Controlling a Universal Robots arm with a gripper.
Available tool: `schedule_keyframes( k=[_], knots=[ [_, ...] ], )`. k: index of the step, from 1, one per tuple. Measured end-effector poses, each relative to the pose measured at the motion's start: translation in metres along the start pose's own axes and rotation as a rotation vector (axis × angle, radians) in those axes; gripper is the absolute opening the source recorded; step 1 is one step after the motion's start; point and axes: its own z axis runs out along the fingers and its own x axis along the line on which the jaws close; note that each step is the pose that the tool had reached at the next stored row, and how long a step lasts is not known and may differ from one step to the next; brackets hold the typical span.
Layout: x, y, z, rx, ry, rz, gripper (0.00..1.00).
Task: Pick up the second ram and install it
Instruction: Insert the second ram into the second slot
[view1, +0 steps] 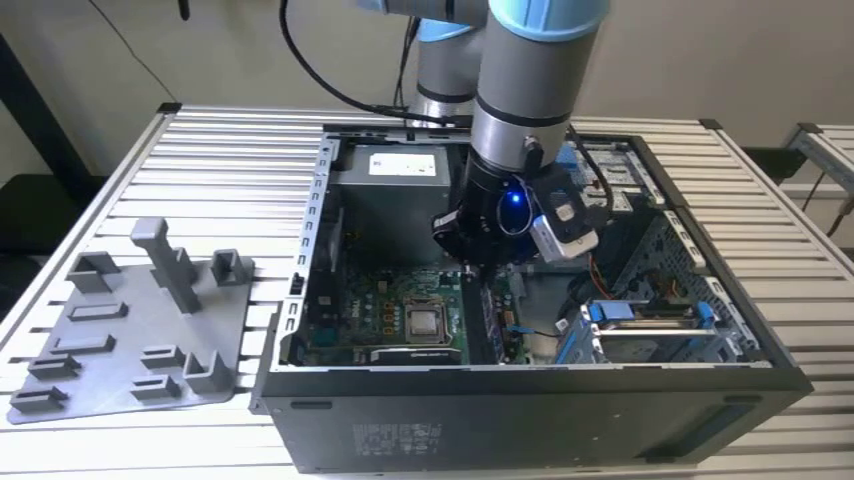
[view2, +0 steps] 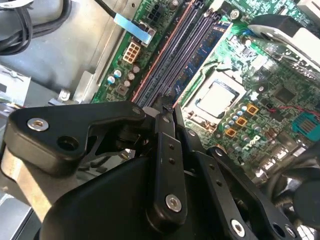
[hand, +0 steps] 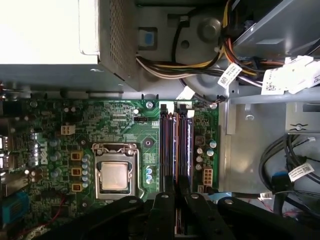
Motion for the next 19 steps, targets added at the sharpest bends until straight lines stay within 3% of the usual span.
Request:
schedule_keyframes(
  k=[19],
  knots=[
    [0.0050,-0.0008,0.0327,0.0001,0.0001,0.019,0.15]
  ],
)
